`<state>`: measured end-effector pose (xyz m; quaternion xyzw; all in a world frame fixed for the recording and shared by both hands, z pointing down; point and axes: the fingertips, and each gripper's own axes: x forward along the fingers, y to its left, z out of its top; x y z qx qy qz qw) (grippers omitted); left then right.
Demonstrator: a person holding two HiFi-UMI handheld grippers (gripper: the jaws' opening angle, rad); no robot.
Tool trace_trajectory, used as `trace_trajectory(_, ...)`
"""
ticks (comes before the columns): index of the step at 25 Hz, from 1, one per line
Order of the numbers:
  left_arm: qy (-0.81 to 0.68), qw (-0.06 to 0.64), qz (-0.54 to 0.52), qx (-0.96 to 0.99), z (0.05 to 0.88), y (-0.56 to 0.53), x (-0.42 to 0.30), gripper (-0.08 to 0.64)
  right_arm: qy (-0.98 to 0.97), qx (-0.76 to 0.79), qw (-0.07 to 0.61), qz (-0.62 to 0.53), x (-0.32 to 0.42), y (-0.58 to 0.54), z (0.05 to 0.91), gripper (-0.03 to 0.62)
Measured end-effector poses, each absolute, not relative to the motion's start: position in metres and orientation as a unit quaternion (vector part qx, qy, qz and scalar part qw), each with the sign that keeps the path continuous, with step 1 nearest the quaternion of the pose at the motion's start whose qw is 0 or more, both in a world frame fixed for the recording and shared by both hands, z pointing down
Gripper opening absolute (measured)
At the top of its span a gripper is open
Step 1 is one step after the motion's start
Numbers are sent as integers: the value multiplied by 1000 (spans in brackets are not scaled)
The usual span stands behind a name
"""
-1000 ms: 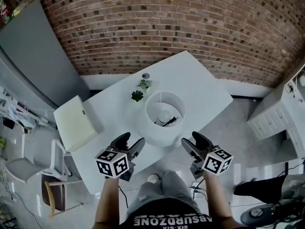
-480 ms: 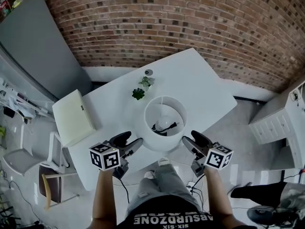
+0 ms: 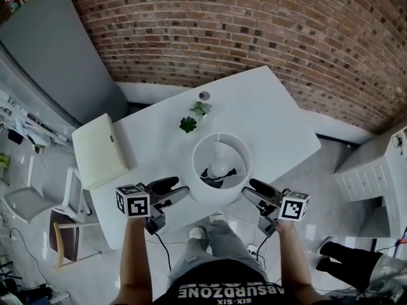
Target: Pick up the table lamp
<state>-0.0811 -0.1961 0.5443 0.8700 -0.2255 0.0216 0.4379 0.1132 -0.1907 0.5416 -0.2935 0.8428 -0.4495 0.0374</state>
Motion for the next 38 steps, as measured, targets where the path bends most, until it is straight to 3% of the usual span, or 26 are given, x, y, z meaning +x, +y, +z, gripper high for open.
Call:
trace_trajectory(24, -90, 589, -132, 792, 547, -190, -59, 278, 800, -117, 156, -568, 99, -195, 548, 316)
trace_trajectory(28, -81, 613, -183, 764, 550, -188, -59, 251, 782, -92, 185, -588, 97, -192, 548, 284)
trace_trajectory(31, -78, 619, -215, 751, 548, -186, -59, 215, 781, -94, 185, -589, 97, -191, 550, 275)
trace_trajectory(38, -99, 606, -227, 755, 547, -186, -60, 210, 783, -106, 187, -584, 97, -191, 550, 263)
